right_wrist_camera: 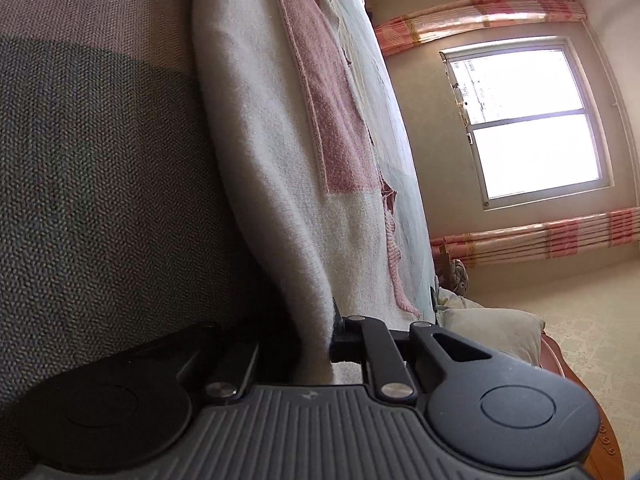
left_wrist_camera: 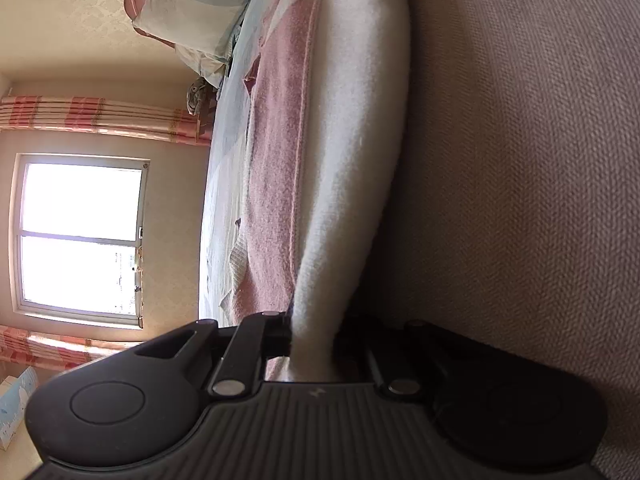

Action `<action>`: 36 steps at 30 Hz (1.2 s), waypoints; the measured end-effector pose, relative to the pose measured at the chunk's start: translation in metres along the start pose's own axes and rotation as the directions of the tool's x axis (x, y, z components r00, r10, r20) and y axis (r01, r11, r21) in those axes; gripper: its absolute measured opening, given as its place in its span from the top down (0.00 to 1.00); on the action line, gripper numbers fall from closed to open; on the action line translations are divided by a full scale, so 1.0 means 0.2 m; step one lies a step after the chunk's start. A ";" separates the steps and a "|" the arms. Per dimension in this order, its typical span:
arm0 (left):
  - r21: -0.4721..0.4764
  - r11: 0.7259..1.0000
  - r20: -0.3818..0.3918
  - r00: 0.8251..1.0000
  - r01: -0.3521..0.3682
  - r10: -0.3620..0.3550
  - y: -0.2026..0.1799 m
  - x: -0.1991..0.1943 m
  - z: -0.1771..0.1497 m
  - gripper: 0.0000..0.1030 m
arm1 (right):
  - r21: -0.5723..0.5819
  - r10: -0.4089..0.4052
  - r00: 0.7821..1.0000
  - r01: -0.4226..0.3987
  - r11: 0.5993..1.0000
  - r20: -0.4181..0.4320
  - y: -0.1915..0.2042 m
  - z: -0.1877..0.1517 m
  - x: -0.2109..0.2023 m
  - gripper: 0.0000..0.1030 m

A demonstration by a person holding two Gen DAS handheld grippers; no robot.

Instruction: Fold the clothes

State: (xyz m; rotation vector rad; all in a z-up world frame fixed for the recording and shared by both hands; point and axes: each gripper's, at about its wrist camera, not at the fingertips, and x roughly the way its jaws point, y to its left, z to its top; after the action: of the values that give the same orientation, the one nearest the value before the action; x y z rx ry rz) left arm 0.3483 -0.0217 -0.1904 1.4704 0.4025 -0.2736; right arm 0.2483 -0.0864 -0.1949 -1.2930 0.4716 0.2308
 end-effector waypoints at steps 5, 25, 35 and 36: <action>0.006 0.999 0.005 0.999 0.032 -0.032 0.04 0.02 -0.01 0.96 | -0.024 0.024 1.000 -0.024 0.999 -0.005 -0.02 0.01 -0.01 0.85; 0.010 0.999 0.064 0.997 0.041 -0.042 0.23 -0.18 -0.06 0.92 | -0.050 0.176 0.984 -0.175 0.983 0.012 -0.13 0.05 -0.39 0.87; 0.073 0.991 0.091 0.988 0.116 -0.123 0.08 -0.67 -0.13 0.91 | -0.031 0.284 0.959 -0.284 0.958 -0.011 -0.06 -0.04 -0.86 0.87; 0.075 0.990 0.091 0.988 0.118 -0.125 0.07 -0.70 -0.13 0.91 | -0.031 0.291 0.957 -0.292 0.956 -0.010 -0.05 -0.05 -0.92 0.87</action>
State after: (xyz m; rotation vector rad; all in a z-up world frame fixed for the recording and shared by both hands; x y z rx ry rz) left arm 0.2250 -0.0032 -0.1195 1.4963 0.4094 -0.4580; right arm 0.0882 -0.0810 -0.1047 -1.2525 0.6662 0.4838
